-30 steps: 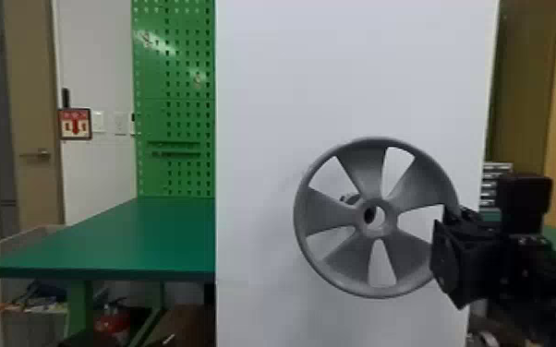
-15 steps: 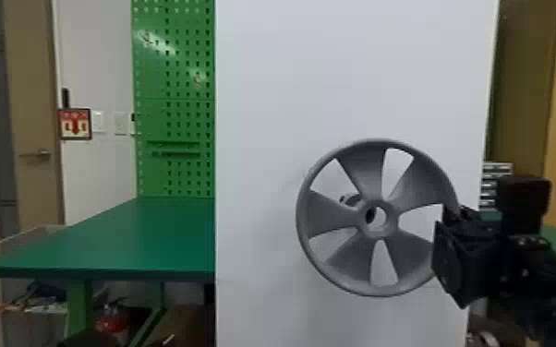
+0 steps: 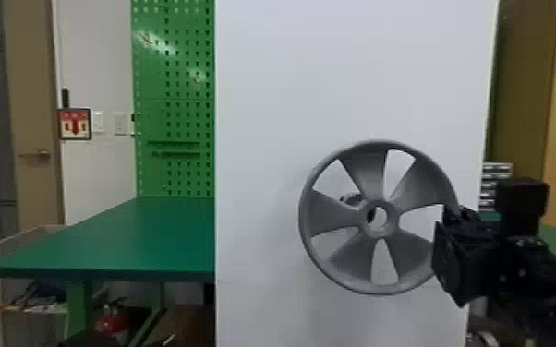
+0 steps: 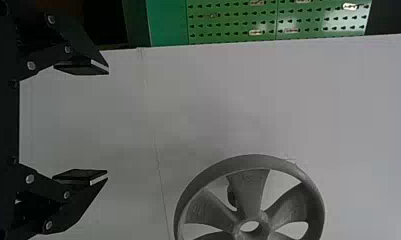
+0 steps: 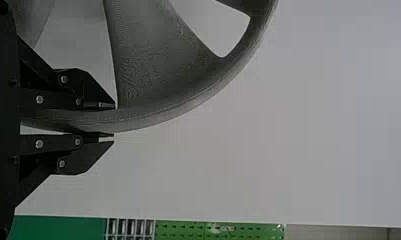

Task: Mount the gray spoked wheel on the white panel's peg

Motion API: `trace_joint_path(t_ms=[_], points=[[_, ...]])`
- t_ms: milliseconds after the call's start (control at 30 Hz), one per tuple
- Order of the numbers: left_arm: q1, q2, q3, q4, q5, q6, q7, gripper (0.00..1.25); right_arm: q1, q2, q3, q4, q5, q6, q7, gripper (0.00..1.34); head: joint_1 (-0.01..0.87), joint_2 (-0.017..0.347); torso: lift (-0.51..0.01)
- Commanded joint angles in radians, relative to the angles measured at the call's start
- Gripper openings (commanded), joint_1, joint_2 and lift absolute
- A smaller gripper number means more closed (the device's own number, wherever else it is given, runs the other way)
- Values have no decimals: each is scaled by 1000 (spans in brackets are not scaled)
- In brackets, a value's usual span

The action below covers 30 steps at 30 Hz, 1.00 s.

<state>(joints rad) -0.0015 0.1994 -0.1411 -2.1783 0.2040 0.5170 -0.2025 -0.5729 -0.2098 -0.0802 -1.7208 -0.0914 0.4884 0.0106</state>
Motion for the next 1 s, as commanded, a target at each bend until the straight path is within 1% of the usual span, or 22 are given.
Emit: trace_joint_path(t_ms=[0, 167, 767, 967], points=[[0, 0, 0, 0, 0, 0, 0, 744, -10, 4, 7, 26, -7, -16, 2, 172, 123, -8, -404], [0, 0, 0, 0, 0, 0, 0, 744, -18, 12, 3, 52, -24, -39, 5, 172, 123, -8, -404], [0, 2, 0, 0, 2, 0, 0, 744, -45, 24, 5, 118, -28, -91, 5, 172, 123, -8, -404], [0, 2, 0, 0, 2, 0, 0, 744, -48, 26, 5, 139, -44, -99, 5, 172, 123, -8, -404]])
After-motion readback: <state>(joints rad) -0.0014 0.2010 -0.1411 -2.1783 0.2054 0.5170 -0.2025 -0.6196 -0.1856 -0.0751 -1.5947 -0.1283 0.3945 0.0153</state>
